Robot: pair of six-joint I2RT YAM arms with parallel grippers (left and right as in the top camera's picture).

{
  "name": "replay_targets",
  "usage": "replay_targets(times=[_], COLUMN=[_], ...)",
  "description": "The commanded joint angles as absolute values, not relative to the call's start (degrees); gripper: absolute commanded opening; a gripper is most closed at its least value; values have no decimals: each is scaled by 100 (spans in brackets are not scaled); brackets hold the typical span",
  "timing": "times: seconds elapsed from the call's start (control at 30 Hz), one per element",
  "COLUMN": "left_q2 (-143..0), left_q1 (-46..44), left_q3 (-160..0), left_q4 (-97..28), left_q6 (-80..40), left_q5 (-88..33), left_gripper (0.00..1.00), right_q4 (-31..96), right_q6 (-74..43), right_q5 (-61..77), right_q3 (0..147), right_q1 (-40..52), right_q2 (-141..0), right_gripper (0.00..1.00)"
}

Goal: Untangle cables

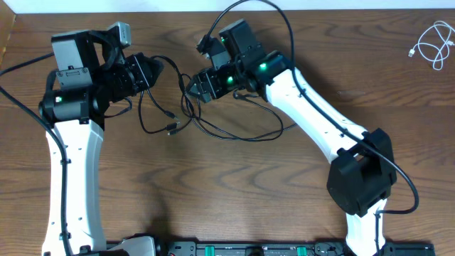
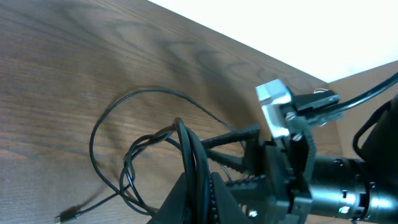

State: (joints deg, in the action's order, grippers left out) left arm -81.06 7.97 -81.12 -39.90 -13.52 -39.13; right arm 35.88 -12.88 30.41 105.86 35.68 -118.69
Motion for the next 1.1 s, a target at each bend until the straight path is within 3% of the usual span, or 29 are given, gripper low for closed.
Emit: replay_targets(times=[0.0, 0.13, 0.4, 0.63, 0.67, 1.07], left_q2=[-8114, -8114, -8119, -8123, -8123, -8123], left_q1=[790, 790, 790, 790, 790, 794], left_q3=[-8145, -8145, -8143, -8143, -8143, -8143], left_q4=[-3986, -3986, -4023, -4029, -4029, -4289], left_q6=[-1367, -1367, -1365, -1363, -1363, -1365], left_q5=[-4029, -4032, -4029, -3938, -3938, -2912], left_gripper=[7, 7, 7, 7, 7, 7], right_q4=[3529, 3511, 3177, 3098, 3096, 3500], right_q6=[-1415, -1415, -1446, -1455, -1457, -1459], right_q5=[3035, 2945, 2845, 2628, 2659, 3389], right_q3=[10569, 10569, 10569, 10580, 10597, 10613], right_q1=[3568, 3566, 3710, 3559, 3470, 1872], right_q2=[-11920, -11920, -12158, -12226, -12204, -11085], right_gripper=[71, 61, 51, 3, 1, 1])
